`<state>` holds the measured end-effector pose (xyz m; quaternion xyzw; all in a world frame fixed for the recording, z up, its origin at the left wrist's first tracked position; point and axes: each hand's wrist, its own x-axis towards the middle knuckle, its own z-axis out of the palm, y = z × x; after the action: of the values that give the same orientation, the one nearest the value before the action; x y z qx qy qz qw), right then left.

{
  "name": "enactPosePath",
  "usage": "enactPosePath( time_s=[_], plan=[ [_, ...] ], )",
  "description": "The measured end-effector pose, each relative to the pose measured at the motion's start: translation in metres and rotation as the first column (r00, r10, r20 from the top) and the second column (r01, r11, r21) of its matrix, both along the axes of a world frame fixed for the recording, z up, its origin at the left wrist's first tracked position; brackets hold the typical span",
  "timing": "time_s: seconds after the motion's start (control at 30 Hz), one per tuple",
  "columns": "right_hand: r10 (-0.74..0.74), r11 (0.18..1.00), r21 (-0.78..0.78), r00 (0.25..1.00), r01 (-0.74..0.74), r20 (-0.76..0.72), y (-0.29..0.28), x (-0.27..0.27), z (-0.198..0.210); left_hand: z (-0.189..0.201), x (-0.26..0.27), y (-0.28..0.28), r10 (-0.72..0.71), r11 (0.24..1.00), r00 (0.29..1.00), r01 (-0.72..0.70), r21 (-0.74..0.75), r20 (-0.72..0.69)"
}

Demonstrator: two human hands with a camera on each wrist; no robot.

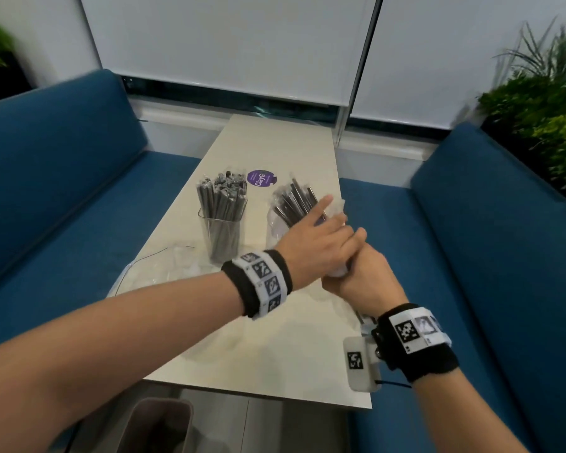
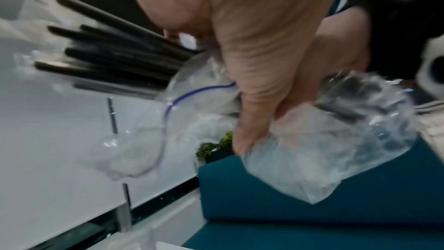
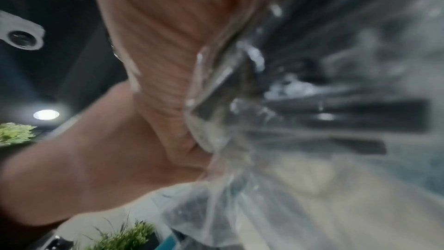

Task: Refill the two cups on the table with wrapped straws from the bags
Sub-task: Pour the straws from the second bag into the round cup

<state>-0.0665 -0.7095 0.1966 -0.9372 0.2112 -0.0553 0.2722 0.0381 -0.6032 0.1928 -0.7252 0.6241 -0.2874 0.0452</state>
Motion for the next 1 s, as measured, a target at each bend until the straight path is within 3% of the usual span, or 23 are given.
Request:
enactPosePath(
  time_s=[0.1, 0.17, 0.23, 0.27, 0.33, 0.37, 0.53, 0.63, 0.77, 1.0],
  plan=[
    [0.01, 0.999, -0.053, 1.0, -0.01, -0.009, -0.016, -0.009, 0.04, 0.024, 0.02, -0.01, 0.063, 0.998, 0.988, -0.065, -0.009, -0.14],
    [-0.047, 0.992, -0.113, 0.993, 0.059, 0.109, -0.031, -0.018, 0.066, 0.042, 0.035, -0.015, 0.155, 0.986, 0.939, -0.167, -0.013, -0.305],
    [-0.139, 0.987, -0.025, 0.935, 0.156, 0.326, -0.047, -0.019, 0.086, 0.057, 0.054, -0.02, 0.15, 0.963, 0.831, -0.245, -0.111, -0.535],
    [-0.166, 0.986, 0.09, 0.899, 0.142, 0.405, -0.05, -0.016, 0.093, 0.062, 0.062, -0.022, 0.105, 0.946, 0.762, -0.275, -0.172, -0.639],
    [-0.169, 0.938, 0.347, 0.856, -0.014, 0.489, -0.048, 0.004, 0.099, 0.07, 0.077, -0.028, -0.015, 0.902, 0.599, -0.338, -0.27, -0.801],
    [-0.157, 0.914, 0.401, 0.849, -0.069, 0.504, -0.045, 0.018, 0.099, 0.073, 0.083, -0.031, -0.08, 0.888, 0.518, -0.352, -0.297, -0.852],
    [-0.105, 0.955, 0.287, 0.82, -0.074, 0.563, -0.038, 0.087, 0.099, 0.071, 0.115, -0.047, -0.15, 0.903, 0.333, -0.337, -0.267, -0.931],
    [-0.088, 0.957, 0.279, 0.837, -0.079, 0.54, -0.049, 0.115, 0.088, 0.058, 0.135, -0.052, -0.127, 0.893, 0.301, -0.381, -0.241, -0.945],
    [-0.045, 0.959, 0.259, 0.837, -0.118, 0.546, -0.057, 0.14, 0.072, 0.038, 0.15, -0.06, -0.09, 0.843, 0.32, -0.48, -0.244, -0.943],
    [-0.024, 0.959, 0.251, 0.844, -0.132, 0.535, -0.072, 0.168, 0.047, 0.01, 0.16, -0.07, -0.129, 0.789, 0.213, -0.57, -0.23, -0.969]
  ],
)
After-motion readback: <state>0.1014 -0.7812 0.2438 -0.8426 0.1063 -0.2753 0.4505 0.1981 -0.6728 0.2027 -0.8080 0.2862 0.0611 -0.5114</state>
